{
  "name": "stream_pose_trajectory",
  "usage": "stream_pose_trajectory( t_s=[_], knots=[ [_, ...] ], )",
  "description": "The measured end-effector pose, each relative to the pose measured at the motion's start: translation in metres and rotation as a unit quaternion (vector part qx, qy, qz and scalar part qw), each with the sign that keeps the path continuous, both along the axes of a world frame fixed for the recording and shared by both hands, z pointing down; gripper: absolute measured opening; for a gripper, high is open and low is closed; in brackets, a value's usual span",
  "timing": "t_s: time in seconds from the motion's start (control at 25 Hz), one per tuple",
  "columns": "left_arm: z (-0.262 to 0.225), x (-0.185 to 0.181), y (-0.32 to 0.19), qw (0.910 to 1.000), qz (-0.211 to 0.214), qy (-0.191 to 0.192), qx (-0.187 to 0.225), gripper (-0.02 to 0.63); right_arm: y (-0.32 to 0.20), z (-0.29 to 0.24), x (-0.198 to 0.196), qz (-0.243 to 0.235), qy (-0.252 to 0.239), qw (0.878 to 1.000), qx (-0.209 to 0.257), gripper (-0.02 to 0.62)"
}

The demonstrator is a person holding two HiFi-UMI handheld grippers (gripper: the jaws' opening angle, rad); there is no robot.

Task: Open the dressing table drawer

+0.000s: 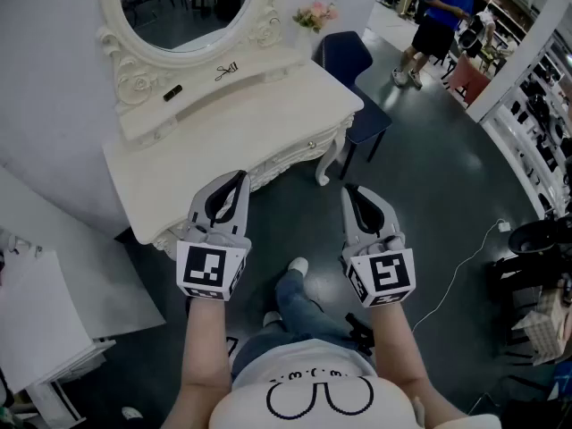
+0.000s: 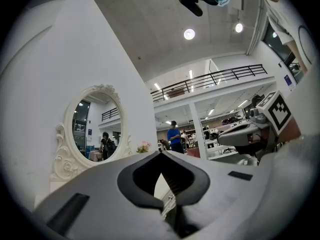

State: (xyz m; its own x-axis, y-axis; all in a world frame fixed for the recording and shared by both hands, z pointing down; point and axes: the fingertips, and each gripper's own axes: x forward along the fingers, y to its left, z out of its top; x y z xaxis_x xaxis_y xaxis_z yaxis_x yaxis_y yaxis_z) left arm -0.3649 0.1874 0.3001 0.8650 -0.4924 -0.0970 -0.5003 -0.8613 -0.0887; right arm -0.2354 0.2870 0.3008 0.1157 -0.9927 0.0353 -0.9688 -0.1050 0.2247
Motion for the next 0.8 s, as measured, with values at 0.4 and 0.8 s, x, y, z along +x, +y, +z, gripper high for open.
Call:
stream_pose_trajectory(
  t_s=[0.4, 0.8],
  knots=[
    [0.008, 0.059, -0.042, 0.9998, 0.012, -0.013, -0.012, -0.002, -0.041, 0.013, 0.063, 0.022, -0.023, 0.999, 0.01, -0.002],
    [0.01, 0.152, -0.121, 0.9991, 0.011, -0.026, -0.033, -0.002, -0.118, 0.013, 0.16, 0.034, -0.051, 0.998, 0.009, -0.002]
  ],
)
